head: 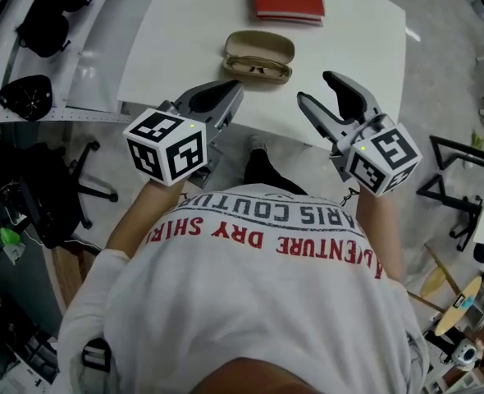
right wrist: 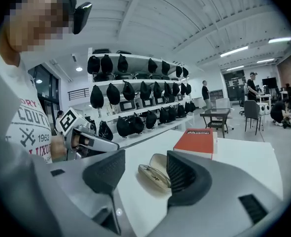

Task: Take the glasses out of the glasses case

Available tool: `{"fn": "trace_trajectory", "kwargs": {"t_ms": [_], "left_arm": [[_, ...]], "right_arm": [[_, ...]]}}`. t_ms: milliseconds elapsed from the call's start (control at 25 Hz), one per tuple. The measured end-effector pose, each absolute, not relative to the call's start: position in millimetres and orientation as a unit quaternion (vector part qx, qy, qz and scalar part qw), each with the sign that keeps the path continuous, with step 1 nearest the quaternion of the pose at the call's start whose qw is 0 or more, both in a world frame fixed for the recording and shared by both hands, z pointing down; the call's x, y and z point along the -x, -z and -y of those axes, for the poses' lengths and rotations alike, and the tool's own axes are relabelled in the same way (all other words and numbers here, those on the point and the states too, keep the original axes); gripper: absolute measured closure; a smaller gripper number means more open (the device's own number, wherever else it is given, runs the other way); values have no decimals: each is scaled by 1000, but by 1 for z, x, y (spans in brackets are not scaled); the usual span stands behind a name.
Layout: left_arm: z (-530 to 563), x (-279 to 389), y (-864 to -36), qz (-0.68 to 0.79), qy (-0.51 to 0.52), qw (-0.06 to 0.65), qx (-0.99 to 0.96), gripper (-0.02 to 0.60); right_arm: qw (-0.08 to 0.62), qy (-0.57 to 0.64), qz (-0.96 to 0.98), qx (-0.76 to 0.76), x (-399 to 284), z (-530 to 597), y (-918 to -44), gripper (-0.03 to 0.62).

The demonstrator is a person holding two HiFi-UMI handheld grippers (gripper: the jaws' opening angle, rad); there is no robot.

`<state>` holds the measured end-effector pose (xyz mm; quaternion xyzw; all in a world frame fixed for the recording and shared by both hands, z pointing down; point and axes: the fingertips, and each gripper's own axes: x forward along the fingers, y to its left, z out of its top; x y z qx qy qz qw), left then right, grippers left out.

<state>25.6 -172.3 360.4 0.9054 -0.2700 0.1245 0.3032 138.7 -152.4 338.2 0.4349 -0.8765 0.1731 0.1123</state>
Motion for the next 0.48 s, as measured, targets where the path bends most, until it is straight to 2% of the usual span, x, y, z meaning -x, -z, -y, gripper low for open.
{"fn": "trace_trajectory", "kwargs": {"t_ms": [480], "left_arm": [[224,-32,-379,291,-126,319,-893,551]], "right_arm": [[193,-154,891,-381,-133,213,-370,347]]}}
